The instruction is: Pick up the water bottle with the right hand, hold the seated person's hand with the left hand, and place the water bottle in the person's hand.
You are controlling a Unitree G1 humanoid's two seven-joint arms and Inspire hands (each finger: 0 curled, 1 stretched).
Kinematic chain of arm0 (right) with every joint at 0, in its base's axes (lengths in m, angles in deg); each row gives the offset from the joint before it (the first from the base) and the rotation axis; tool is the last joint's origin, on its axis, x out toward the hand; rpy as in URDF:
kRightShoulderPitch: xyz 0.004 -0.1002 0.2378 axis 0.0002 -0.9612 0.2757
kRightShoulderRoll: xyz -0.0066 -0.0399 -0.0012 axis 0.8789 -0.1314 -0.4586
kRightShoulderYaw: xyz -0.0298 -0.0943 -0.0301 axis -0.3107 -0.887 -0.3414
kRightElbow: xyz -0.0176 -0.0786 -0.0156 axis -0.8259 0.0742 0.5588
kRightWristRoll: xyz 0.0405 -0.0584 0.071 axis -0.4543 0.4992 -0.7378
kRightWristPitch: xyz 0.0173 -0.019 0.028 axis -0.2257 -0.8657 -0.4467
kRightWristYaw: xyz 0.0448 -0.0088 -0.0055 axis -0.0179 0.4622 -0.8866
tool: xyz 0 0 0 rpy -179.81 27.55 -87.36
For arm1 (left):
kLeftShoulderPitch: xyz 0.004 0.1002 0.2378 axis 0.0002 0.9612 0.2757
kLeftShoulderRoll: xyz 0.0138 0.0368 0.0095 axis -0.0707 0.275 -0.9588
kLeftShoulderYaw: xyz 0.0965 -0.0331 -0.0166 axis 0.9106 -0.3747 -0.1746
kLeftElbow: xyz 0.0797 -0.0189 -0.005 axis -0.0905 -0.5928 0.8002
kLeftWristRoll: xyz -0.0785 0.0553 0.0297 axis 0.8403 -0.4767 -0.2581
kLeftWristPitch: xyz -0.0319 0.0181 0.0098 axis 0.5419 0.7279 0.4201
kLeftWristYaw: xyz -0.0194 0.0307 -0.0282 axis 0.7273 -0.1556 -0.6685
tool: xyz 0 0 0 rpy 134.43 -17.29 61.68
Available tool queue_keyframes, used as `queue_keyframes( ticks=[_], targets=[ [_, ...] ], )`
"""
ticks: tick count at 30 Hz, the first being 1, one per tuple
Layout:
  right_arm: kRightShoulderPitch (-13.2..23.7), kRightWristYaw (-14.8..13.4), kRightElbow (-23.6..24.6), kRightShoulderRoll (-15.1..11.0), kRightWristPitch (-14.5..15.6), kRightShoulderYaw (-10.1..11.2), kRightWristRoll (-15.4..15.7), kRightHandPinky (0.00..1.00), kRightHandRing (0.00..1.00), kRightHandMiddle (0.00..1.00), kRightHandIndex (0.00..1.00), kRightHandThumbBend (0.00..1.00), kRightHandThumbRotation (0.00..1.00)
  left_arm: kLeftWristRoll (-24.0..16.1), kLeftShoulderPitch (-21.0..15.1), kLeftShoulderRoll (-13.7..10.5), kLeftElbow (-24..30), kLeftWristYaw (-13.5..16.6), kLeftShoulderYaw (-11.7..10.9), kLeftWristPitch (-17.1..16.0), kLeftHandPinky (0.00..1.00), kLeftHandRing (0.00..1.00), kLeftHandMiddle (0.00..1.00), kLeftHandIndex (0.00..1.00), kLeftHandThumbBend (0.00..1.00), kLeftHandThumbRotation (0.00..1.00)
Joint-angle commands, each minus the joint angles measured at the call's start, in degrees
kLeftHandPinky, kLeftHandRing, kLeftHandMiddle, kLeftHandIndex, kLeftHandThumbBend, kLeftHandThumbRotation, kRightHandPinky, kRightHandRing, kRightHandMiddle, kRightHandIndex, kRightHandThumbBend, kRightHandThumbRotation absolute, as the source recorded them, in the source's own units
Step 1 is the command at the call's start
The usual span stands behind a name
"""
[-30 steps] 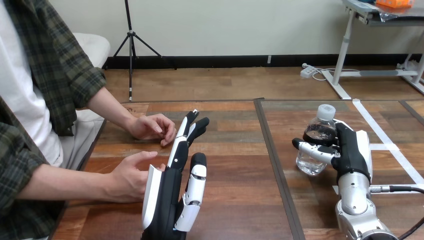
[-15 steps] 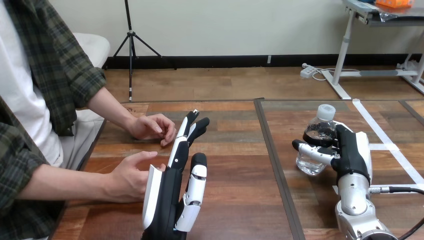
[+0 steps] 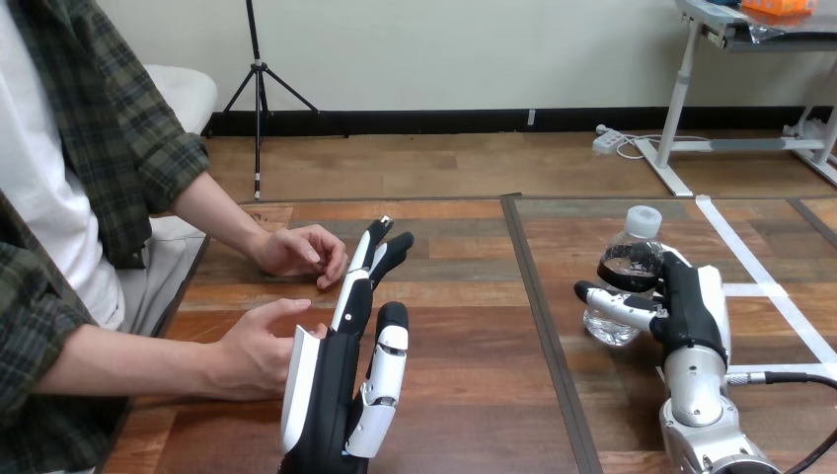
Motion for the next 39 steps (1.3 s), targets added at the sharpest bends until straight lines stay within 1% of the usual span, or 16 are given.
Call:
queue_keyframes(
  ticks=[1, 3, 6, 9, 10, 12, 13, 15, 18, 24, 27, 32, 35, 39],
  targets=[
    [5.18, 0.5, -0.18, 1.24, -1.51, 0.86, -1.11, 0.86, 0.86, 0.87, 0.87, 0.64, 0.0, -0.09, -1.9, 0.35, 1.78, 0.89, -0.51, -0.99, 0.91, 0.89, 0.88, 0.95, 0.07, 1.0],
    [5.1, 0.76, -0.15, 1.49, -2.02, 1.31, -1.66, 0.87, 0.87, 0.88, 0.88, 0.63, 0.0, -0.19, -1.84, 0.3, 1.78, 0.93, -0.52, -0.94, 0.91, 0.89, 0.89, 0.95, 0.07, 1.0],
    [5.08, 1.49, -0.16, 2.08, -2.53, 2.46, -3.34, 0.9, 0.88, 0.89, 0.9, 0.62, 0.0, -0.68, -1.98, 0.31, 1.63, 1.52, -0.69, -1.18, 0.91, 0.89, 0.88, 0.95, 0.06, 1.0],
    [5.05, 2.24, -0.11, 2.87, -3.21, 3.77, -5.2, 0.92, 0.9, 0.91, 0.92, 0.61, 0.0, -0.38, -1.96, 0.21, 1.84, 1.2, -0.49, -0.86, 0.91, 0.89, 0.88, 0.96, 0.07, 1.0],
    [5.08, 2.34, -0.14, 3.29, -3.67, 4.4, -6.0, 0.92, 0.9, 0.91, 0.92, 0.61, 0.0, -0.23, -1.9, 0.18, 1.89, 1.08, -0.43, -0.79, 0.91, 0.89, 0.88, 0.96, 0.07, 1.0],
    [5.12, 2.42, -0.22, 3.71, -4.21, 5.02, -6.85, 0.94, 0.91, 0.92, 0.93, 0.6, 0.0, -0.08, -1.83, 0.16, 1.92, 0.99, -0.36, -0.75, 0.91, 0.89, 0.89, 0.96, 0.07, 1.0],
    [5.05, 2.97, -0.3, 4.1, -5.08, 5.68, -7.72, 0.94, 0.92, 0.92, 0.93, 0.6, 0.0, -0.1, -1.74, 0.18, 2.01, 1.01, -0.36, -0.67, 0.91, 0.89, 0.89, 0.96, 0.07, 1.0],
    [4.96, 3.69, -0.43, 4.48, -6.1, 6.37, -8.68, 0.96, 0.94, 0.94, 0.95, 0.58, 0.0, -0.17, -1.65, 0.22, 2.12, 1.05, -0.37, -0.57, 0.91, 0.88, 0.88, 0.96, 0.08, 1.0],
    [5.17, 1.93, -0.78, 4.78, -5.99, 5.88, -7.95, 0.97, 0.94, 0.94, 0.95, 0.57, 0.0, -0.15, -1.75, 0.13, 1.83, 1.09, -0.38, -0.87, 0.91, 0.88, 0.89, 0.96, 0.08, 1.0],
    [5.54, 2.35, -0.99, 6.13, -6.55, 7.6, -9.75, 0.97, 0.95, 0.95, 0.96, 0.55, 0.0, -0.26, -1.59, 0.13, 2.0, 1.18, -0.41, -0.95, 0.91, 0.88, 0.89, 0.96, 0.07, 1.0],
    [5.89, 2.23, -1.0, 7.05, -6.67, 8.82, -10.96, 0.97, 0.95, 0.96, 0.96, 0.54, 0.0, 0.21, -1.49, 0.22, 1.99, 1.01, -0.35, -1.07, 0.91, 0.88, 0.89, 0.96, 0.07, 1.0],
    [6.28, 1.75, -0.91, 8.45, -8.51, 10.48, -12.62, 0.96, 0.94, 0.95, 0.96, 0.53, 0.0, 0.0, -1.41, 0.05, 1.93, 1.12, -0.43, -1.21, 0.92, 0.88, 0.88, 0.96, 0.07, 1.0],
    [6.74, 1.92, -0.97, 9.07, -8.59, 11.38, -13.61, 0.95, 0.93, 0.94, 0.95, 0.53, 0.0, -0.47, -1.41, 0.0, 1.86, 1.55, -0.64, -1.23, 0.92, 0.88, 0.88, 0.95, 0.08, 1.0],
    [7.48, 1.41, -1.0, 9.92, -8.59, 12.65, -14.95, 0.93, 0.91, 0.93, 0.94, 0.53, 0.0, -0.41, -1.33, -0.09, 2.03, 1.41, -0.63, -0.93, 0.92, 0.88, 0.89, 0.95, 0.09, 1.0]
  ],
)
